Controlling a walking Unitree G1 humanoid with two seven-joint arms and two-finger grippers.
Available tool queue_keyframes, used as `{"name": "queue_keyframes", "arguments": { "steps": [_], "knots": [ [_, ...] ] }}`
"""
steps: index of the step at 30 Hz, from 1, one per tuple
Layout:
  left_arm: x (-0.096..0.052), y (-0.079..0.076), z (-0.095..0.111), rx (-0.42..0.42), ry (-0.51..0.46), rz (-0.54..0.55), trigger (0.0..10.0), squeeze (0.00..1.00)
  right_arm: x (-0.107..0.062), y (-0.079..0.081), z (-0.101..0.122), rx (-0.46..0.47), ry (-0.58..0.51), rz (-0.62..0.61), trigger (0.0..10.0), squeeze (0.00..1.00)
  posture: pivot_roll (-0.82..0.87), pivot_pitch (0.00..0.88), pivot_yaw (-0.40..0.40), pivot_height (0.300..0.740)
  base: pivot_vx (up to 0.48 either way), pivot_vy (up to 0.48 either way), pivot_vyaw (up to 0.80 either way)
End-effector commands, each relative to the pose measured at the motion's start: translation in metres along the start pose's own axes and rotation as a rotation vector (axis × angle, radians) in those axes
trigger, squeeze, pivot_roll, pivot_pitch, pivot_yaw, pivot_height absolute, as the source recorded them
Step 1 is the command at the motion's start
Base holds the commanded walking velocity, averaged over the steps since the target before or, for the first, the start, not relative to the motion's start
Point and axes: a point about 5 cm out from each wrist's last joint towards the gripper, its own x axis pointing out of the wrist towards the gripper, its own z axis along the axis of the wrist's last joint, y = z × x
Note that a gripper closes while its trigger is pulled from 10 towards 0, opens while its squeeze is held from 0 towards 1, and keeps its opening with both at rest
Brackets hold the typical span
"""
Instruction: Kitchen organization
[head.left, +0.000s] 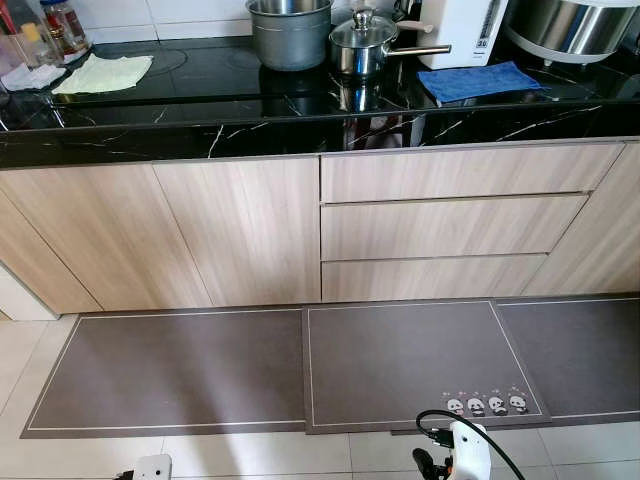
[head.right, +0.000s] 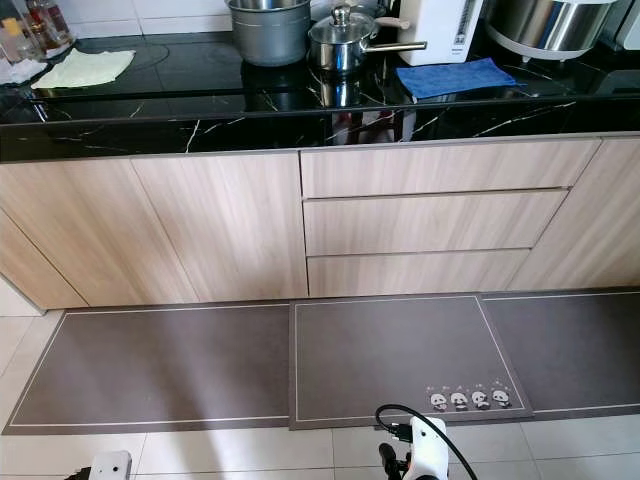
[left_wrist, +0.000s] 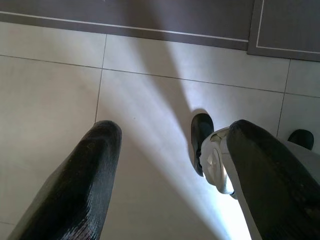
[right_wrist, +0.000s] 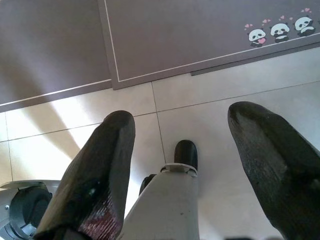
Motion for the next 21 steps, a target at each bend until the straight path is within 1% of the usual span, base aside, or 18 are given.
{"name": "queue_keyframes", "arguments": {
  "steps": [1,6,9,12,13,14,21],
  "knots": [
    [0.0014,-0.0069,-0.0051,0.094,0.095,-0.068,10.0,0.00,0.0085,0.0132,0.0130,-0.050,0.117,0.084,10.0,0.00,0.00,0.069,-0.032,0.740,0.000,0.000,0.00],
    [0.0009,-0.0056,-0.0069,0.087,0.103,-0.060,10.0,0.00,0.0062,0.0082,0.0068,-0.035,0.131,0.072,10.0,0.00,0.00,0.043,-0.028,0.740,0.000,0.000,0.00],
    [0.0007,-0.0038,-0.0062,0.143,0.105,-0.070,10.0,0.00,0.0067,0.0091,0.0078,-0.043,0.131,0.069,10.0,0.00,0.00,0.034,-0.028,0.740,0.000,0.000,0.00],
    [0.0005,-0.0017,-0.0065,0.128,0.109,-0.062,10.0,0.00,0.0077,0.0120,0.0100,-0.042,0.124,0.074,10.0,0.00,0.00,0.032,-0.021,0.740,0.000,0.000,0.00],
    [0.0000,0.0012,-0.0072,0.102,0.107,-0.044,10.0,0.00,0.0090,0.0137,0.0141,-0.067,0.111,0.068,10.0,0.00,0.00,0.035,-0.027,0.740,0.000,0.000,0.00],
    [-0.0001,0.0018,-0.0075,0.094,0.107,-0.039,10.0,0.00,0.0094,0.0139,0.0154,-0.076,0.108,0.064,10.0,0.00,0.01,0.032,-0.030,0.740,0.000,0.000,0.00],
    [-0.0001,0.0018,-0.0075,0.090,0.107,-0.036,10.0,0.00,0.0096,0.0138,0.0162,-0.081,0.106,0.062,10.0,0.00,0.02,0.032,-0.032,0.740,0.000,0.000,0.00]
  ]
}}
